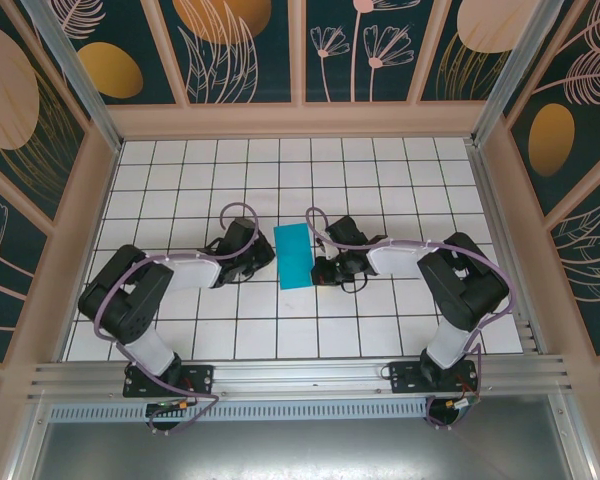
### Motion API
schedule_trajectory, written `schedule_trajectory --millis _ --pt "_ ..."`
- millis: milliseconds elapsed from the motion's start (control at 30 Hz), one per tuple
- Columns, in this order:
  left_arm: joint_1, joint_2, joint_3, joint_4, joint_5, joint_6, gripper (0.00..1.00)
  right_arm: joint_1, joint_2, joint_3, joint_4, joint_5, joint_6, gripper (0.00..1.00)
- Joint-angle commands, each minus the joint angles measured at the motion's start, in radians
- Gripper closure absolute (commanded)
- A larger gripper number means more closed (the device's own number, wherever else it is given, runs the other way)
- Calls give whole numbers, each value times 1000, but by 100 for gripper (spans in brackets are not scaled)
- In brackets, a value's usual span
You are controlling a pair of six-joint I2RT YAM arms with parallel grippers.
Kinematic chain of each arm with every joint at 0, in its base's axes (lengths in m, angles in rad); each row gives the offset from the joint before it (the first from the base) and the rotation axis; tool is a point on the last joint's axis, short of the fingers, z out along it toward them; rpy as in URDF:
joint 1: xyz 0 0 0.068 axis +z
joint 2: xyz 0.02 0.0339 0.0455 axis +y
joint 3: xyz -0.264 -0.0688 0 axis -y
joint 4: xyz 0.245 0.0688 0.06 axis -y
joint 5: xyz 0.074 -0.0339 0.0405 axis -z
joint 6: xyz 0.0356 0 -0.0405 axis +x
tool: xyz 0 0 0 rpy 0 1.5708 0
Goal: Fold a paper plane with a square sheet of paper (pick it up from the middle)
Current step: Fold the triangle a second time at the center of the table.
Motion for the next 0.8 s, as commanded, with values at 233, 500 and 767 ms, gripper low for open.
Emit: schedule_trajectory --millis 233,500,767 --pt "-132 17 101 61 85 24 100 9 62 -29 -118 132 14 100" --pt "-151 159 142 69 128 10 100 10 68 -35 -118 135 20 100" --pt "-129 175 119 30 44 -25 100 13 80 -40 -128 142 15 100"
